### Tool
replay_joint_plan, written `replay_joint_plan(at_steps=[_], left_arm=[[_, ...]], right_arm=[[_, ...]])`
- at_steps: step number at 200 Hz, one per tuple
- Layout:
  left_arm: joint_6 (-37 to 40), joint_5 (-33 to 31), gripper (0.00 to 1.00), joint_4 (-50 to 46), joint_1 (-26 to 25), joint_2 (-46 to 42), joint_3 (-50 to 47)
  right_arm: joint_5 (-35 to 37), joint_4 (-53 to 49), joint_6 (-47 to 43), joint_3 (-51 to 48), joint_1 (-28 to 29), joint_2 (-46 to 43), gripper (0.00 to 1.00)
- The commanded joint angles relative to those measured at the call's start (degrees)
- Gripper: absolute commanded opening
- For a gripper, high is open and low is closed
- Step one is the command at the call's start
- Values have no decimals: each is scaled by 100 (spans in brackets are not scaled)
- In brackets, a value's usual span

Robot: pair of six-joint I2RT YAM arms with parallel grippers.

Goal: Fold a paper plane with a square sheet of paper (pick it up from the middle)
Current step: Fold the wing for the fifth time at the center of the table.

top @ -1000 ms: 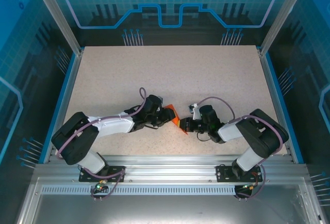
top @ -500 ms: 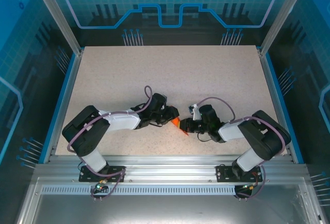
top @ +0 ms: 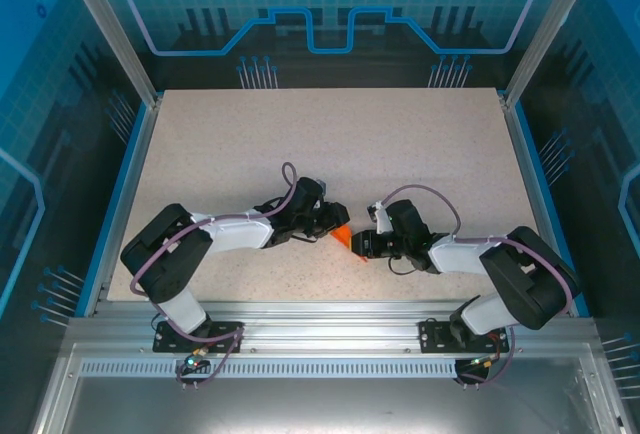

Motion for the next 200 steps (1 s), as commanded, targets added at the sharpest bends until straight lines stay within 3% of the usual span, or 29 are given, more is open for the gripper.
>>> replay_joint_plan(at_steps=[1,35,76,111,200], left_arm=[[112,60,38,-81,49,89,149],[125,72,37,-161,47,117,187],[137,65,37,-196,61,47,197],[155,57,39,-221,67,-157,140],[169,-109,45,-267,119,-552,-178]], right_arm=[[-15,-240,-192,124,-79,-101,20],[-83,-243,-198,174,-83,-91,7],[-349,228,163,187,-67,121,2],[-518,646,535,213,-46,336,0],[-313,508,781,587,227,786,1]])
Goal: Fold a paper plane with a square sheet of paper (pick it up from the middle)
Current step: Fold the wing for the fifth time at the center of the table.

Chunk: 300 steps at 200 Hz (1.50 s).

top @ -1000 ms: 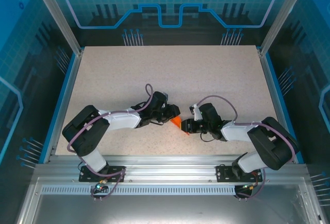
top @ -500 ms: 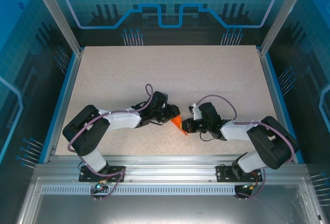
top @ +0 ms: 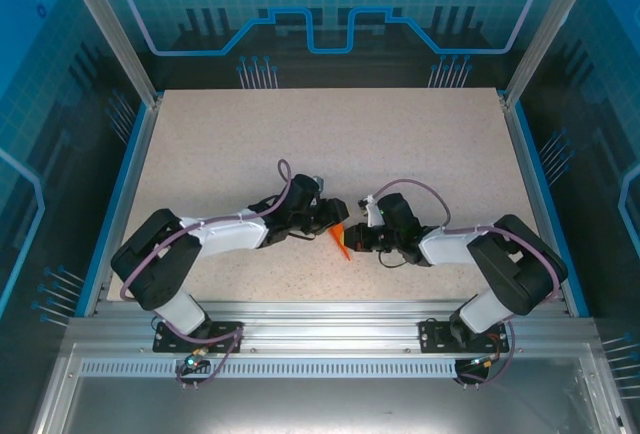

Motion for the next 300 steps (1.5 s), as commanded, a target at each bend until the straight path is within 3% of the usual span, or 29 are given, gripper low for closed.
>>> replay_joint_plan(at_steps=[1,105,182,300], left_arm=[[143,-95,45,-114,67,-172,-131],[242,-17,48,133,81,112,-98],[345,-2,48,304,96,300,-56],[400,50,47,260,98,585,119]], right_arm=[[4,78,150,135,72,204,1],[-333,416,410,233,26,747,1],[-221,145,336,189,-53,439,3],[360,-863,-145,344,12,-72,30]])
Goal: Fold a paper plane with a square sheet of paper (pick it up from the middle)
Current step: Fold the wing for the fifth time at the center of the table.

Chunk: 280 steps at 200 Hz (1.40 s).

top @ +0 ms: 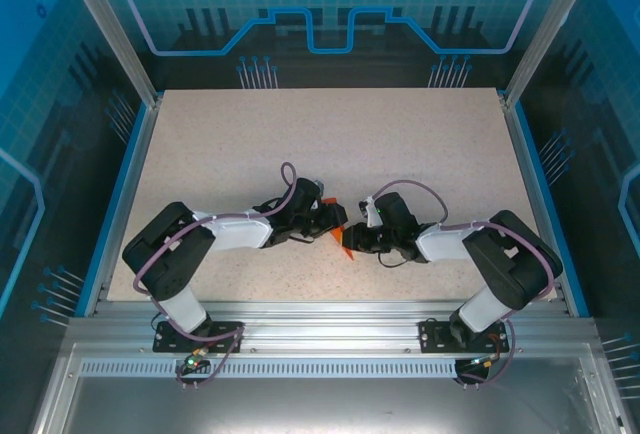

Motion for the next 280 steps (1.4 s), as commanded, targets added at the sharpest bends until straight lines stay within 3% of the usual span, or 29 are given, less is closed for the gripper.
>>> replay_joint_plan(at_steps=[1,90,280], left_arm=[[127,46,47,37,39,117,166],[140,89,47,-1,41,147,236],[127,141,47,-28,51,146,282]], right_arm=[[203,-360,-221,151,27,-214,30],[385,-932,-569,352,46,-127,39],[539,-1182,-623,548,117,209,16]])
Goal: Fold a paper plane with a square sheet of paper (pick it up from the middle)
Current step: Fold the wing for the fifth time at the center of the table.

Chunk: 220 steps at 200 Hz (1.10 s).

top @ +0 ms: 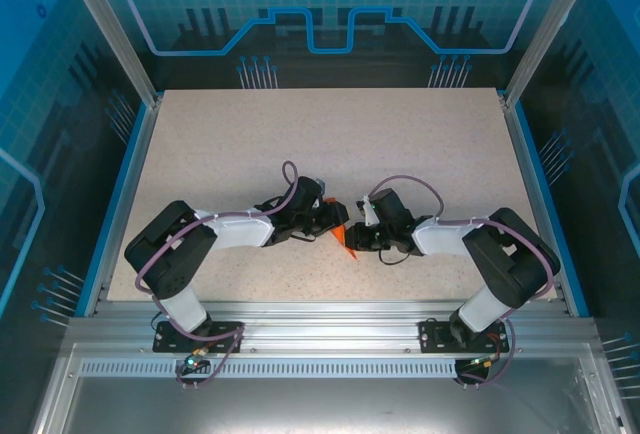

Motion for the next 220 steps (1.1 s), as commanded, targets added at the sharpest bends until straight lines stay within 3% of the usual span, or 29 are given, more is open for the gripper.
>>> replay_joint_plan(at_steps=[1,78,135,164,220], left_arm=[[125,137,47,-23,49,85,186],[143,294,50,61,55,147,239],[151,321,49,62,70,299,274],[142,314,44,106,81,330,274],[164,305,44,74,86,192,314]], right_arm=[[87,-147,4,94,73,104,16],[-441,396,279,-59,-64,109,11],[-422,549,422,-152,-121,138,9],[-369,483,302,-161,-117,-28,15],[-153,-147,-319,140,121,-204,26]])
